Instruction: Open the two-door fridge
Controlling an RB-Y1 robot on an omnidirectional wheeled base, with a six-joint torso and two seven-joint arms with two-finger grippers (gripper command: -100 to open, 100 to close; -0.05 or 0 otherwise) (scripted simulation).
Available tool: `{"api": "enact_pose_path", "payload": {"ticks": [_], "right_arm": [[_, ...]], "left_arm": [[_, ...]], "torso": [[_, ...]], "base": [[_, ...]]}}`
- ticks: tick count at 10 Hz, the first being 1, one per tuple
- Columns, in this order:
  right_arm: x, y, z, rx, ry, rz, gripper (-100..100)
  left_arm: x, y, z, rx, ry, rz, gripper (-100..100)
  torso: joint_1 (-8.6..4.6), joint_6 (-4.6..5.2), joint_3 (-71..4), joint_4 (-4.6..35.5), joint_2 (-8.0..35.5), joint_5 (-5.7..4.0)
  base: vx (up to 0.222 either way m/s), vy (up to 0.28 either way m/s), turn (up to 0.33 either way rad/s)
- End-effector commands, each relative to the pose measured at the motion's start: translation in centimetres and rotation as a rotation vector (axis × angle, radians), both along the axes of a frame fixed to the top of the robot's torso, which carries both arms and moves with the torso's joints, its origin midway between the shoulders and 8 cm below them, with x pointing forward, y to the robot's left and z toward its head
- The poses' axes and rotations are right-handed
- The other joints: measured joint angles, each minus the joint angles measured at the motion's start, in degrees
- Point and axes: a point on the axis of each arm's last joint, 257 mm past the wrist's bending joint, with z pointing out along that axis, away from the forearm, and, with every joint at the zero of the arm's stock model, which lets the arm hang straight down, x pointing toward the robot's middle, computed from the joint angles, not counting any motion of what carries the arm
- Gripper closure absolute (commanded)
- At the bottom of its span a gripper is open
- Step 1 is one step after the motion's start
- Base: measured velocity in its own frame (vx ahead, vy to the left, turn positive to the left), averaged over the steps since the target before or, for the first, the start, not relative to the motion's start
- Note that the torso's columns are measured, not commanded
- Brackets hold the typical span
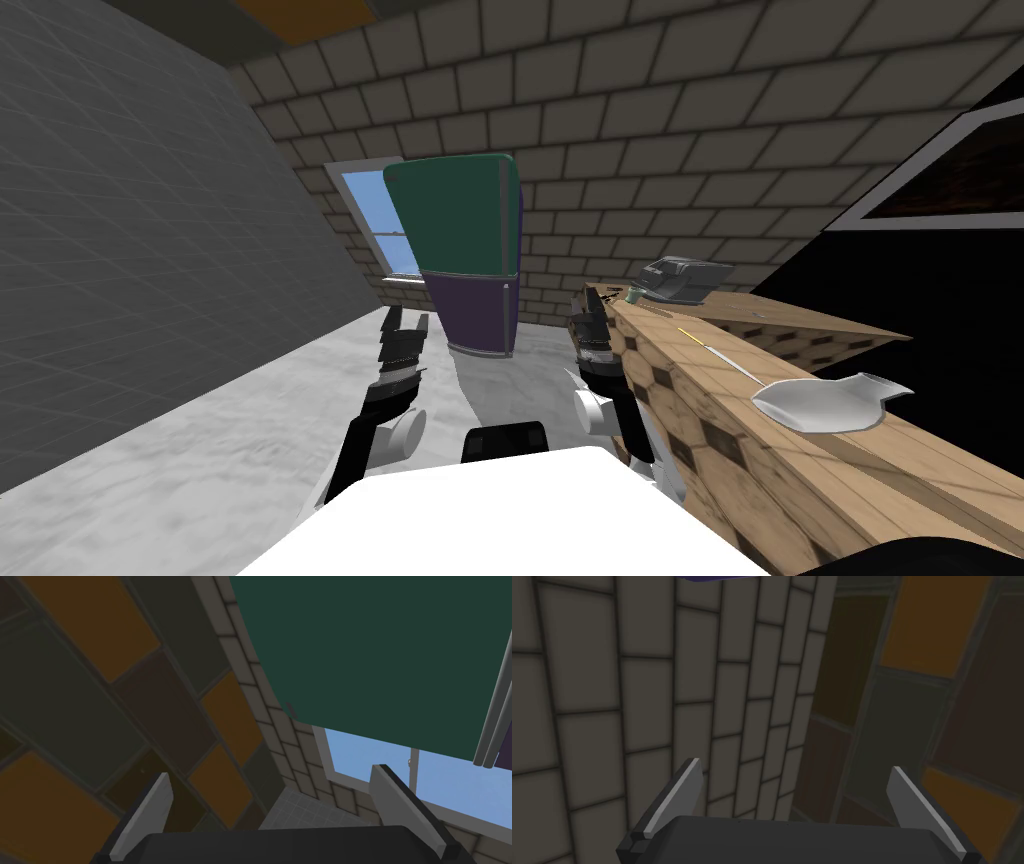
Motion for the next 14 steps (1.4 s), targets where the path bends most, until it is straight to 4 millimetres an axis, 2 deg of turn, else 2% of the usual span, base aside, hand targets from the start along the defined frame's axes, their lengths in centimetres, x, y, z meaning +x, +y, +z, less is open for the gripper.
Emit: {"api": "enact_pose_path", "payload": {"ticks": [1,9,10,11,14], "right_arm": [[0.0,0.0,0.0,0.000,0.000,0.000,0],[0.0,0.0,0.0,0.000,0.000,0.000,0],[0.0,0.0,0.0,0.000,0.000,0.000,0],[0.0,0.0,0.0,0.000,0.000,0.000,0],[0.0,0.0,0.0,0.000,0.000,0.000,0]], "left_arm": [[0.0,0.0,0.0,0.000,0.000,0.000,0],[0.0,0.0,0.0,0.000,0.000,0.000,0],[0.3,-0.3,-0.3,0.035,0.022,-0.017,-100],[0.5,-0.4,-0.4,0.051,0.036,-0.024,-100],[1.2,-0.7,-0.9,0.098,0.086,-0.043,-100]], "torso": [[0.00,0.00,-4.67,2.35,2.32,0.00],[0.00,0.00,-70.73,35.37,35.39,0.00],[0.00,0.00,-79.19,39.60,39.62,0.00],[-0.02,0.01,-83.18,41.47,41.47,0.00],[-0.04,0.00,-84.61,42.24,42.20,-0.01]], "base": [[0.000,0.000,0.000],[0.000,0.000,0.000],[0.035,-0.012,-0.052],[0.070,-0.013,-0.060],[0.084,-0.023,-0.068]]}}
